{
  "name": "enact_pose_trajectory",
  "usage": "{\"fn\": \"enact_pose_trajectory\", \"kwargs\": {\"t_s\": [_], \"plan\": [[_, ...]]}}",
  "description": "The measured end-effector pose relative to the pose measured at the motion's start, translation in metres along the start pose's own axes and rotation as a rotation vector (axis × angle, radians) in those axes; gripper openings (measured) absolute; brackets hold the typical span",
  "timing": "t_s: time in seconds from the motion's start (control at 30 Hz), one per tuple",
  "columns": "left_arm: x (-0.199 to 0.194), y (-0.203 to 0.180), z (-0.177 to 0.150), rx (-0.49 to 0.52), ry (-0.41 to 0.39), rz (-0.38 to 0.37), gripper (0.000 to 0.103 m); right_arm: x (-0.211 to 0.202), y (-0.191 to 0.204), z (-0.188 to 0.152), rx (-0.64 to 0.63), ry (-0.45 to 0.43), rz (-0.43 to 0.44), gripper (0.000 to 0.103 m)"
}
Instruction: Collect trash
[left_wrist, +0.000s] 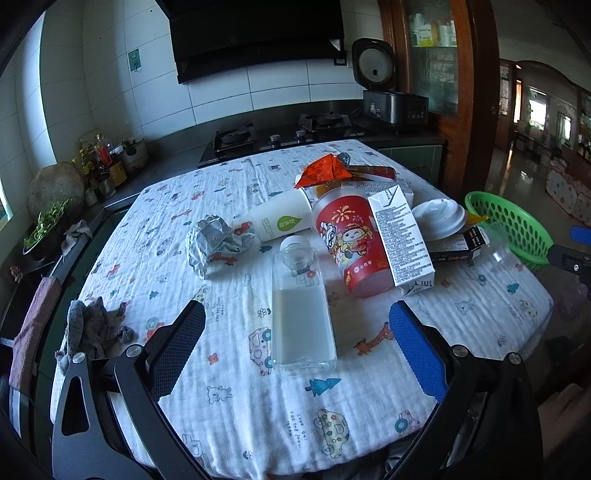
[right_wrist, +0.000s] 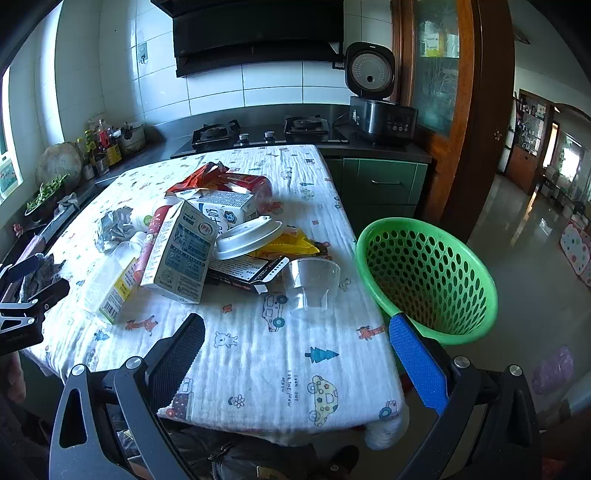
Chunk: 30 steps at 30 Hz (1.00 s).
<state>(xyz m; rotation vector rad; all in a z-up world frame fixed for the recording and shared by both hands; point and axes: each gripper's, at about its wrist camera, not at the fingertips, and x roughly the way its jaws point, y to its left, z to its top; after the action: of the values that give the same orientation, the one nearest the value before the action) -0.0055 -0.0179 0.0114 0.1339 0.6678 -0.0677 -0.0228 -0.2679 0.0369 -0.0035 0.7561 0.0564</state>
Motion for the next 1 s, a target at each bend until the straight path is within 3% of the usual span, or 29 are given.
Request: {"fn": "enact_pose_trajectory", "kwargs": {"t_s": [1.0], "plan": [[0.012,0.007,0.006,-0.029,0.011,0.005,0.098,0.008,0.008,0.009,-0.043,0.002,-0.007,0.097]]}}
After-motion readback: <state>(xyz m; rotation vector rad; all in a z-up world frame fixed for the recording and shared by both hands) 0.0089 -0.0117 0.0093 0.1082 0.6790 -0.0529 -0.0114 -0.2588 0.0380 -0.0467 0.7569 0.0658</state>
